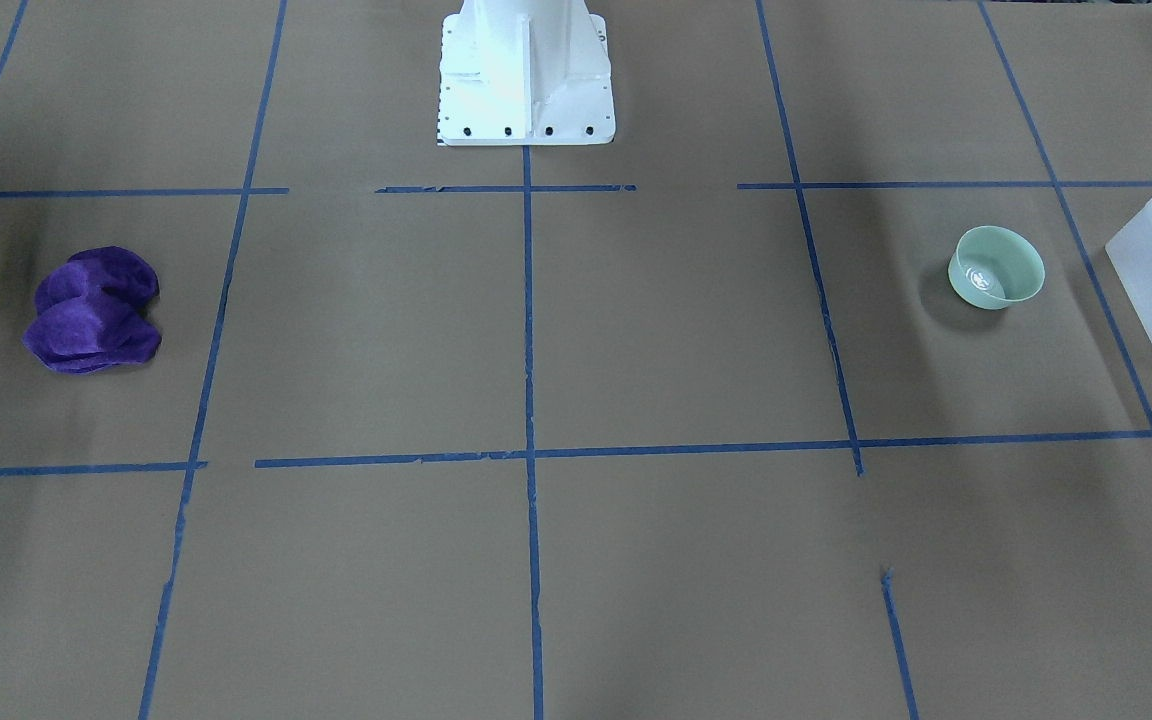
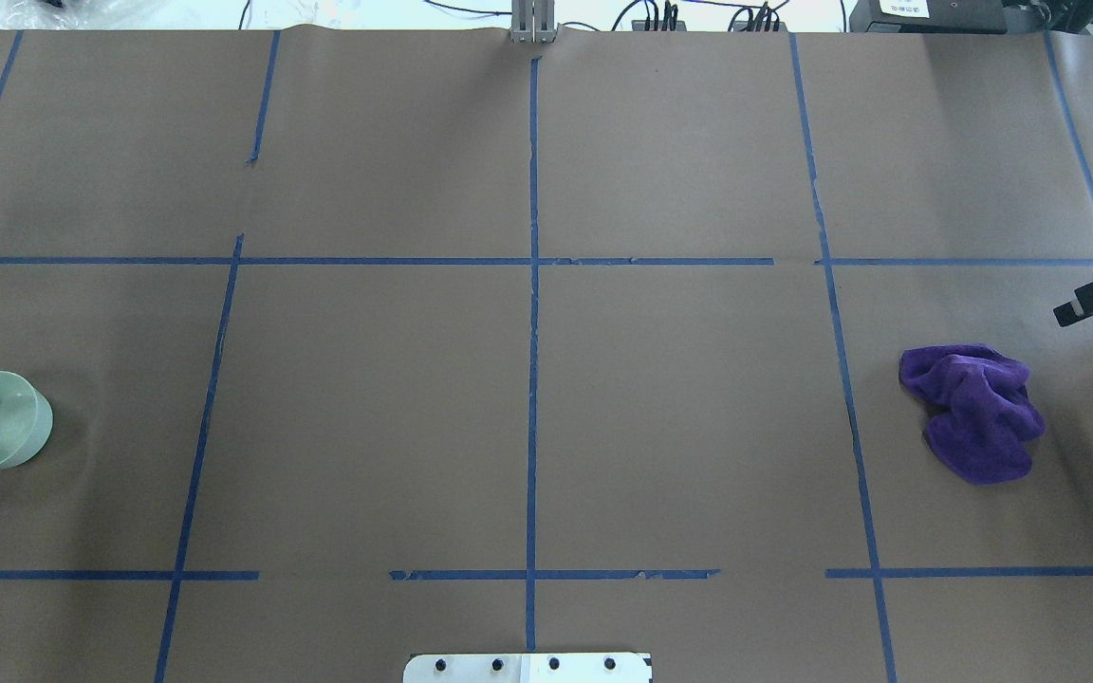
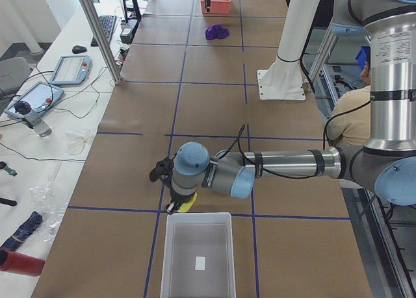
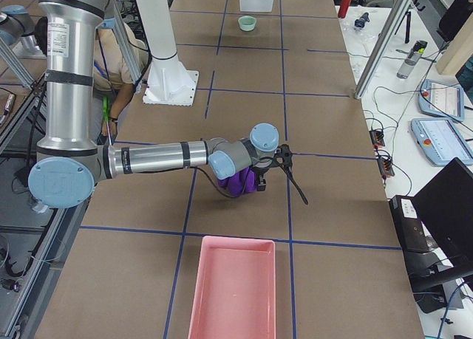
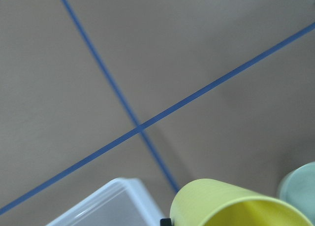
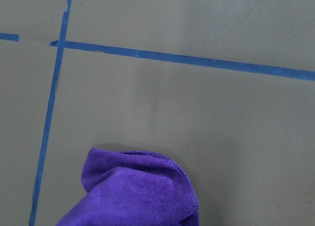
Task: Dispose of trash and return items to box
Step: 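Carry the yellow cup into the clear bin while right gripper reaches for cloth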
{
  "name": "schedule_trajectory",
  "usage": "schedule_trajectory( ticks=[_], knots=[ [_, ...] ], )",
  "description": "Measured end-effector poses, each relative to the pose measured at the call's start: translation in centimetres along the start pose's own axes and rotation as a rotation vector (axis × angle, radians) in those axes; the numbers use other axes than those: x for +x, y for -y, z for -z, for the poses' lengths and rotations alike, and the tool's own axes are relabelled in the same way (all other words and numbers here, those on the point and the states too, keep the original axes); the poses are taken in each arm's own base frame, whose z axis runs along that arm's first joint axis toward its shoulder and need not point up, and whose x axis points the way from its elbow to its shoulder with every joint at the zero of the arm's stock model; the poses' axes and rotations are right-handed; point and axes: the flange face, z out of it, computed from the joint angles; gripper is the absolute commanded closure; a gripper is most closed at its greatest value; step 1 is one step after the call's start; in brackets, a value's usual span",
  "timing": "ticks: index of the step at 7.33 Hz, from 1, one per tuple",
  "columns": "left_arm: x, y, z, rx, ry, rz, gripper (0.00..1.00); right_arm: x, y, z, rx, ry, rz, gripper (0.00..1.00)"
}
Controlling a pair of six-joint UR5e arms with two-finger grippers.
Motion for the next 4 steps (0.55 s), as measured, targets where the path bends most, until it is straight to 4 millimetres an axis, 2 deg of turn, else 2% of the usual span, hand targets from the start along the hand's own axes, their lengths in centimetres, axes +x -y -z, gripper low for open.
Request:
schedule_trajectory(
  ticks=[1, 2, 3, 4],
  knots=[
    [-3.0, -2.3, -1.5, -0.029, -0.009, -0.008, 1.00, -0.6, 0.0, -0.6, -0.003, -0.010, -0.016, 0.00],
    [-4.4, -4.0, -2.7, -0.054, -0.025, 0.018, 1.00, -1.1, -0.1, -0.8, -0.002, -0.017, -0.023, 0.00],
    [-5.0, -5.7, -4.3, -0.076, -0.059, 0.090, 1.00, -1.6, -0.1, -0.9, -0.001, -0.018, -0.041, 0.00],
    [-4.5, -6.8, -6.2, -0.092, -0.119, 0.162, 1.00, -2.2, -0.2, -0.9, 0.000, -0.017, -0.070, 0.00]
  ],
)
